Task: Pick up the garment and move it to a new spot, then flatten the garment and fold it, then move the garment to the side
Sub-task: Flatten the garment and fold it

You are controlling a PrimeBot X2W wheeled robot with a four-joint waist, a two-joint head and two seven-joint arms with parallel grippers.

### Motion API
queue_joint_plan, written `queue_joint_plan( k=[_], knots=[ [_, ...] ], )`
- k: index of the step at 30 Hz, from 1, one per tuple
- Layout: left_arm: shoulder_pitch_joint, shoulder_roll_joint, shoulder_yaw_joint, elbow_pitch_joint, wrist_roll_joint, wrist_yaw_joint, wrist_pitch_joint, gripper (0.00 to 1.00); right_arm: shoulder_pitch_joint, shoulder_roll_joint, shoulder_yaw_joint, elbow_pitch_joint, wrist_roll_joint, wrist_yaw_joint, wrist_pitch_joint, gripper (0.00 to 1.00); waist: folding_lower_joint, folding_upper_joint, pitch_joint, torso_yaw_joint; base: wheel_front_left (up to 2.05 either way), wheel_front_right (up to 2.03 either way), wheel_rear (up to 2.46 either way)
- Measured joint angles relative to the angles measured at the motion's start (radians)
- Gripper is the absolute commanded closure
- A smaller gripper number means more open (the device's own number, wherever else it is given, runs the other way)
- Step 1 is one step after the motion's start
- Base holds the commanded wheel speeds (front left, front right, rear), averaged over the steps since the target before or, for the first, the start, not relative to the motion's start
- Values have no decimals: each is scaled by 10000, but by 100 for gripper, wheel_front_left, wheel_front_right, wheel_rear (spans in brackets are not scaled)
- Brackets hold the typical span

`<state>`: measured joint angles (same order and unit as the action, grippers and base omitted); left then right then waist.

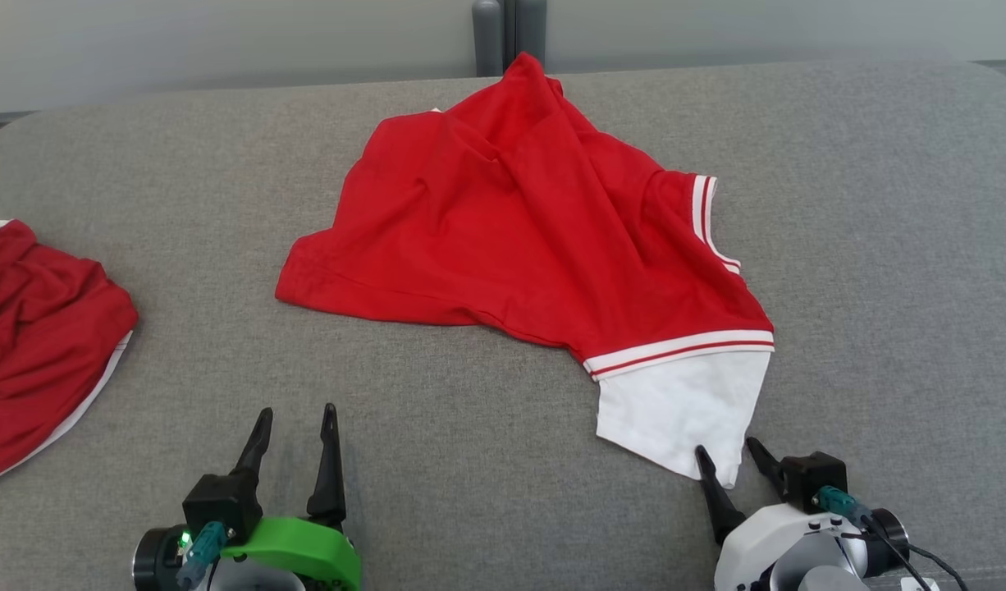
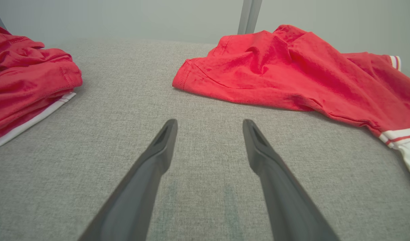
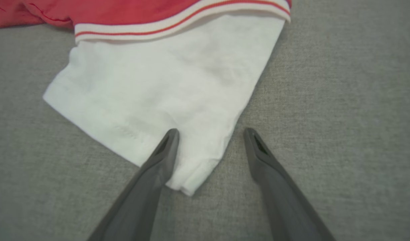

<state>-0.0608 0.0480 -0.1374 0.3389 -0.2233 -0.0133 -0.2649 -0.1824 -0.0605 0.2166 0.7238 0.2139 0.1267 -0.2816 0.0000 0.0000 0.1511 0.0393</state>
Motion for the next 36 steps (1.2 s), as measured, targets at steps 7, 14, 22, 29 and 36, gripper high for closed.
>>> queue_joint_plan(
  k=[7,14,22,29,36],
  knots=[
    [-455,0,36,27,6,-17,0,0,-338,-98,290,401,378,67,-113,100,0,0,293,-71,0,0,0],
    [-1441,4,320,393,134,-128,0,0,-273,-489,-368,-115,370,221,-59,100,0,0,603,-347,0,0,0],
    [-3065,61,984,2000,395,-527,0,0,-321,-811,-861,-569,242,221,-33,100,0,0,1104,-786,0,0,0],
    [-4081,247,1430,3139,337,-803,0,0,-466,-732,-802,-819,148,221,-33,100,0,0,1502,-1168,0,0,0],
    [-4754,439,1666,4103,205,-988,0,0,-544,-700,-752,-938,134,228,-67,100,0,0,1750,-1332,0,0,0]
  ],
)
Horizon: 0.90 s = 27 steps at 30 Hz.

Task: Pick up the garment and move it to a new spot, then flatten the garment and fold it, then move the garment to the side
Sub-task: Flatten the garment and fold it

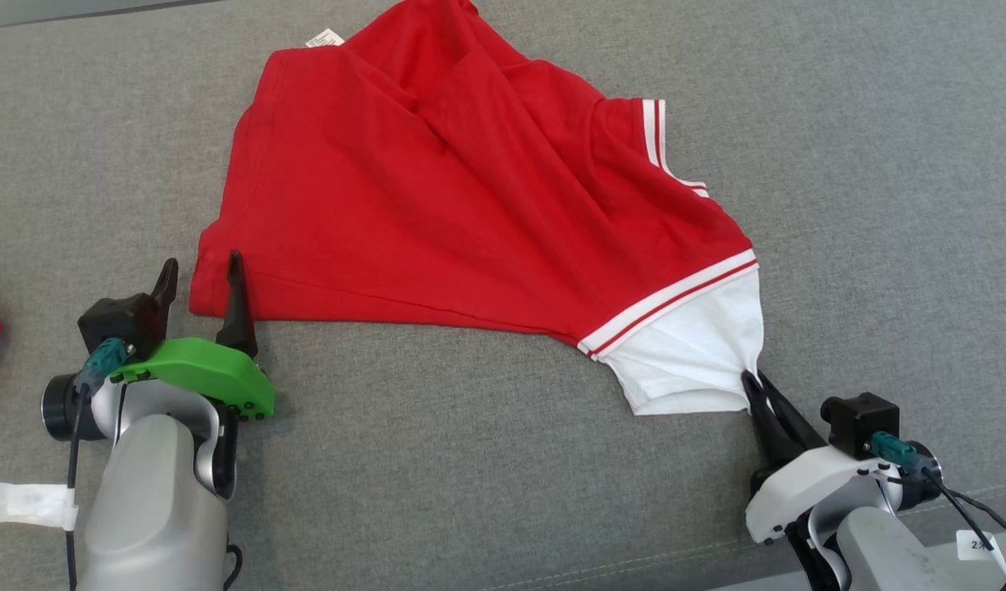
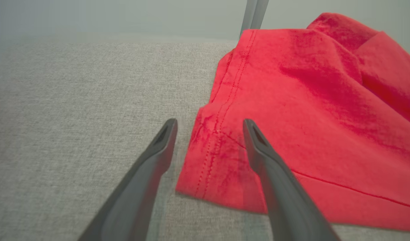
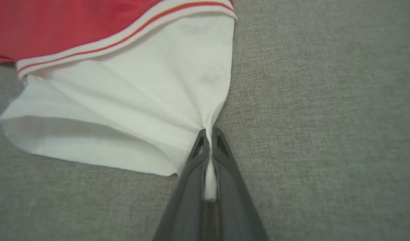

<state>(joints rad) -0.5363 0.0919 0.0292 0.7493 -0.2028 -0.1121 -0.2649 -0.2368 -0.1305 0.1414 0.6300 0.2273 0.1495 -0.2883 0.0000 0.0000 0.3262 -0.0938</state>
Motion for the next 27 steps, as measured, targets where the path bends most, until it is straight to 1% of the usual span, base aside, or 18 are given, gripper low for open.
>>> queue_joint_plan(
  k=[1,8,9,11,15,17,18,19,21,27],
  knots=[
    [-97,71,23,253,-4,-23,2,0,-20,0,25,-13,-2,0,0,100,0,0,37,-20,0,0,0],
    [-341,79,77,679,-167,-111,2,0,-58,2,92,-38,-10,0,-2,100,0,0,78,-62,0,0,0],
    [-348,79,77,723,-173,-113,0,1,-59,2,98,-38,-10,0,-2,100,0,0,77,-68,0,0,0],
    [-421,77,75,930,-290,-123,0,8,-63,2,107,-38,-10,0,-2,100,0,0,76,-82,0,0,0],
    [-576,77,36,1087,-360,-153,0,11,-92,40,113,-31,-10,0,-2,100,0,0,94,-122,0,0,0],
    [-620,98,-63,1179,-364,-155,0,20,-112,61,119,-29,-10,0,-2,100,0,0,110,-148,0,0,0],
    [-633,100,-84,1204,-368,-155,0,50,-117,63,119,-27,-10,0,-2,100,0,0,114,-161,0,0,0],
    [-654,105,-128,1212,-368,-155,0,63,-121,65,121,-27,-10,0,-2,100,0,0,118,-168,0,0,0],
    [-686,111,-163,1227,-368,-157,0,100,-123,67,121,-25,-10,0,-2,100,0,0,117,-173,0,0,0],
    [-657,136,-251,897,-399,-169,0,100,-133,75,94,46,-8,0,-2,100,0,0,7,-150,0,0,0]
  ],
)
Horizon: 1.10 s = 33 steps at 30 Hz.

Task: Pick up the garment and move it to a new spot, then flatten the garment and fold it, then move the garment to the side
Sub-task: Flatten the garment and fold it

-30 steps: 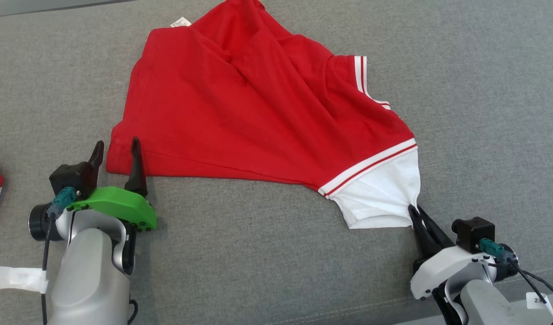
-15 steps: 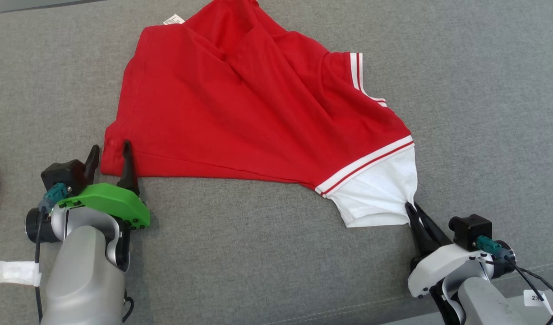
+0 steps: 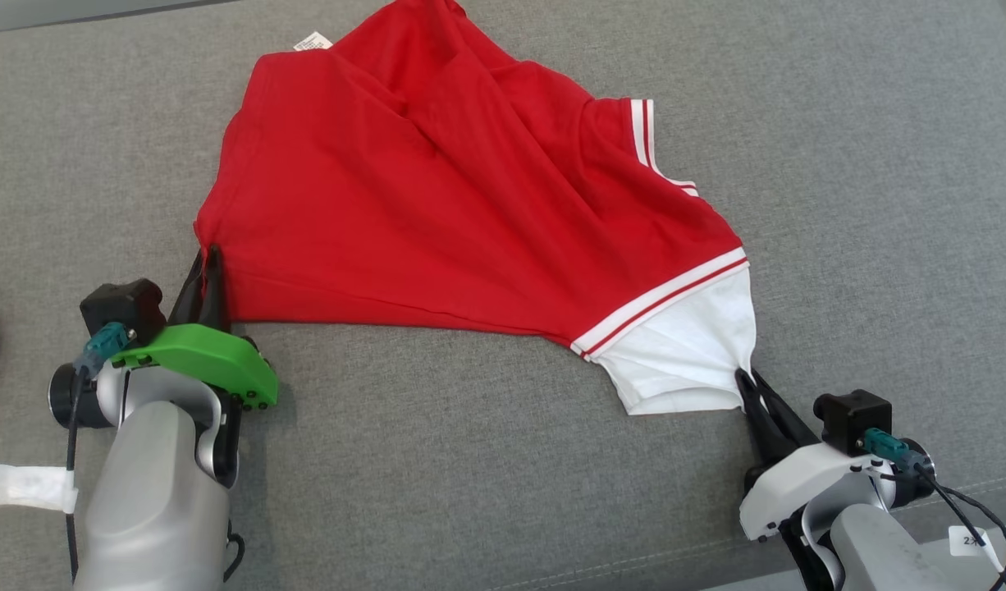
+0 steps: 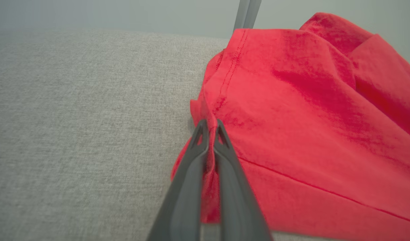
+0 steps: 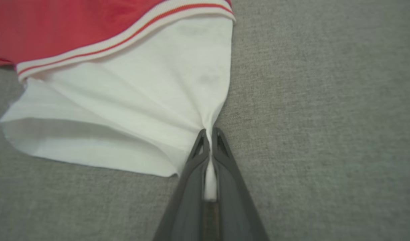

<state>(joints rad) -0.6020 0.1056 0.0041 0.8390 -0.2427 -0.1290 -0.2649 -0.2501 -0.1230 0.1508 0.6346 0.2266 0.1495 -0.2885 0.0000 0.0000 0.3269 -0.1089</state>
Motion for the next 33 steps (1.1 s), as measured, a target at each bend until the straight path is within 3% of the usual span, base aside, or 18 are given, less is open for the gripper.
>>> queue_joint_plan(
  k=[9,16,22,26,33],
  knots=[
    [1036,-128,-270,-662,-203,-2,2,100,308,-13,-303,29,125,-104,159,100,0,0,-737,138,0,0,0],
    [1712,40,-782,-2472,-696,-6,4,100,358,-38,-589,-1062,497,-178,245,100,0,1,-1680,291,0,0,0],
    [1337,629,-1603,-3152,-1674,-15,211,100,-1089,-782,-428,-2220,708,-178,244,100,0,1,-2527,399,0,0,0],
    [106,1310,-2027,-3620,-2610,-17,1145,100,-2631,-1415,-293,-2489,815,-178,291,100,0,1,-2935,486,0,0,0],
    [-1872,1916,-1971,-4036,-4015,-19,2752,100,-5341,-2301,288,-2696,798,-178,817,100,0,1,-2968,677,0,0,0]
  ],
)
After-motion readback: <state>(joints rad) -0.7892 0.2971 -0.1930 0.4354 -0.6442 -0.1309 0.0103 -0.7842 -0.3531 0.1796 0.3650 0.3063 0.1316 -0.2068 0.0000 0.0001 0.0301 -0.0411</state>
